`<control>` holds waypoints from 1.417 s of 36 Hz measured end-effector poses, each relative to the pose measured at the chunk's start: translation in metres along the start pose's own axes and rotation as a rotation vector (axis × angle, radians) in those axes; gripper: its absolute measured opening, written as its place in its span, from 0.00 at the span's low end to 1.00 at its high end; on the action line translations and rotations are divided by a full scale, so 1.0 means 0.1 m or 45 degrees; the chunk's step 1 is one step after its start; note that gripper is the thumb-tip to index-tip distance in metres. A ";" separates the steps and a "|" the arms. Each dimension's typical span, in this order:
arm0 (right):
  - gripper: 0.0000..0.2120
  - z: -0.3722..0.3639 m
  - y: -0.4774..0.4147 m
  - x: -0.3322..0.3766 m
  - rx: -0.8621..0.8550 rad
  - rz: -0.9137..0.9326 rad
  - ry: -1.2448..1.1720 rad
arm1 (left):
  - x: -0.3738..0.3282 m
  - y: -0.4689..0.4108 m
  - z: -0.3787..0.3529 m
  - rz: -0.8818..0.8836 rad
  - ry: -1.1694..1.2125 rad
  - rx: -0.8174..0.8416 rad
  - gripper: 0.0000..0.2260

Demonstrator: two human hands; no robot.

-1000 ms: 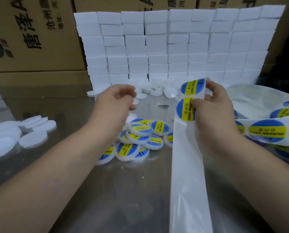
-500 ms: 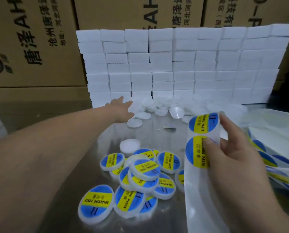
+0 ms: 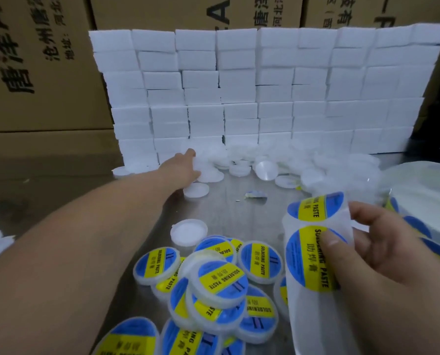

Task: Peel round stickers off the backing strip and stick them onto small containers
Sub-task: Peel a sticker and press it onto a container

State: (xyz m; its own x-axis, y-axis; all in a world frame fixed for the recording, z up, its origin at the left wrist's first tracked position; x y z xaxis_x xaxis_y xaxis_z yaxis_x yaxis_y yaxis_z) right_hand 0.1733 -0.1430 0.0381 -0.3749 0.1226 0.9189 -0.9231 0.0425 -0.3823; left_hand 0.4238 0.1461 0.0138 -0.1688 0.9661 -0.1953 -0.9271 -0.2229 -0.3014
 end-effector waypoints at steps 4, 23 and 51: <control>0.15 0.04 -0.03 -0.16 0.001 -0.017 -0.054 | -0.10 0.05 0.06 0.014 0.103 -0.033 0.15; 0.07 0.03 -0.06 -0.11 -0.065 0.015 0.111 | -1.16 2.12 1.33 -0.149 1.153 -0.102 0.11; 0.11 -0.09 0.13 0.06 0.546 0.140 -0.013 | -0.93 3.13 1.04 -0.210 0.432 -0.437 0.22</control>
State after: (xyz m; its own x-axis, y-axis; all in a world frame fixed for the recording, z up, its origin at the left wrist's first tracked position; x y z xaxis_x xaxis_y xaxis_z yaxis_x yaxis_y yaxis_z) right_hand 0.1601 -0.1327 0.0376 -0.4718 0.0936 0.8767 -0.8289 -0.3859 -0.4049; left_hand 0.1147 -0.0003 0.0350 0.1416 0.9080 -0.3943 -0.7592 -0.1560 -0.6319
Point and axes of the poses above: each hand's wrist, its own y-axis away from the middle knuckle, its own z-axis out of the back of the hand, x = y × z, the point moved 1 cm from there along -y, towards the middle knuckle
